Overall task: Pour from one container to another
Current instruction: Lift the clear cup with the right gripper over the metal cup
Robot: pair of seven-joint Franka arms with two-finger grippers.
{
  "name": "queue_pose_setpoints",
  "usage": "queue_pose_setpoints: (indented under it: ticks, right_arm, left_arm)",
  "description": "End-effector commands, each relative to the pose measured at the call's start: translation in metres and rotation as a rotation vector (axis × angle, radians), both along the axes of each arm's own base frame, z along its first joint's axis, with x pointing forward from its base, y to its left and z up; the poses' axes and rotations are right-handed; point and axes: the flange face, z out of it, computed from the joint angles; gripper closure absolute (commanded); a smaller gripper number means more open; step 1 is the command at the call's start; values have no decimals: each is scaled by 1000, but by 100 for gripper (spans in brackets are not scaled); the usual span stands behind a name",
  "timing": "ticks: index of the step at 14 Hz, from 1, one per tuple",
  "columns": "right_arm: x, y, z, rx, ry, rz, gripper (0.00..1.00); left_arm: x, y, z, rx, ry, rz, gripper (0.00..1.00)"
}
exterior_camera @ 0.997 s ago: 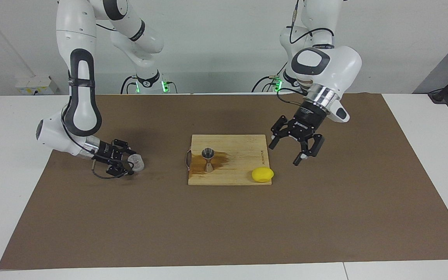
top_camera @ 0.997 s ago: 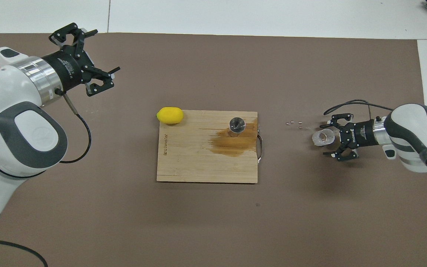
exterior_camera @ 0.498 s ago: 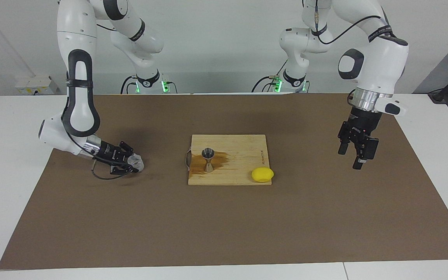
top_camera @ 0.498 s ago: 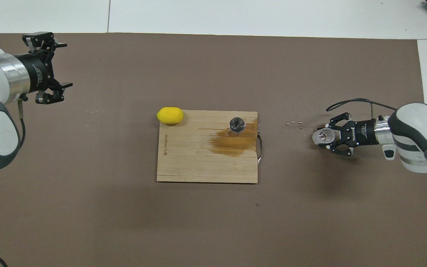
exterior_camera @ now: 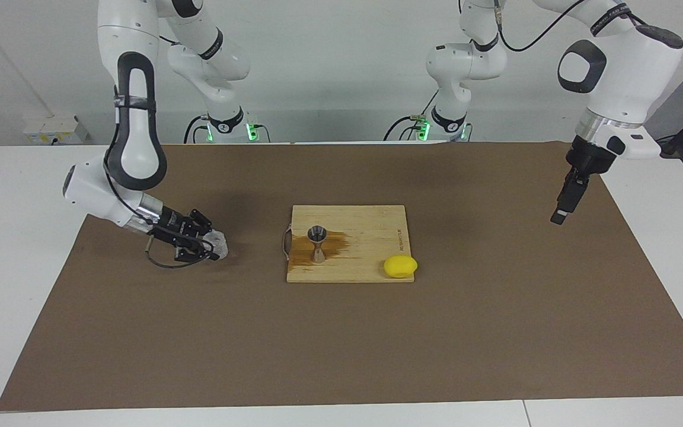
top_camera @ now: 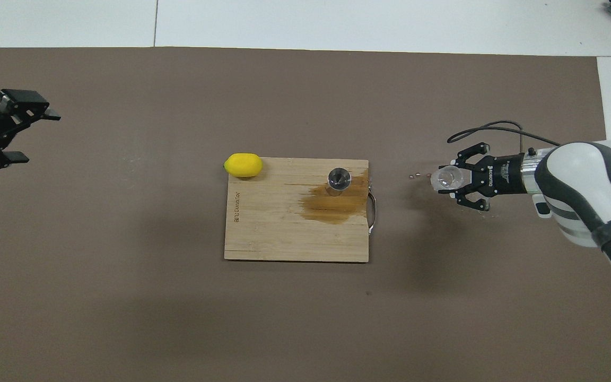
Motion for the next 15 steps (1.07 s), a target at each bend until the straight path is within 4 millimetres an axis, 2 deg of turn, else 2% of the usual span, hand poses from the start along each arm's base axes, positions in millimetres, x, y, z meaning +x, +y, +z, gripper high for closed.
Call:
queue_pose_setpoints:
  ticks: [1, 3, 7, 8, 10, 12, 13, 15]
  right_arm:
    - [2, 53, 16, -53, 1, -67, 100]
    - [6, 91, 22, -130, 3, -117, 100]
    - [25, 146, 53, -265, -3, -123, 100]
    - [29, 155, 61, -293, 3, -115, 100]
    - [37, 175, 80, -348, 9, -63, 100]
    - [38, 185, 93, -395, 0, -18, 100]
    - [38, 188, 97, -413, -7, 0, 100]
    - [32, 205, 99, -458, -25, 49, 100]
  left_arm:
    - [-13, 21, 8, 69, 65, -262, 0]
    - [-26, 26, 14, 107, 113, -414, 0]
    - [-47, 5, 27, 134, 240, -611, 0]
    - [-50, -4, 29, 140, 257, -672, 0]
    - [-54, -16, 48, 184, 285, -708, 0]
    - [-47, -12, 58, 179, 281, -713, 0]
    - [-44, -6, 57, 176, 288, -703, 0]
    - [-40, -8, 62, 173, 297, -709, 0]
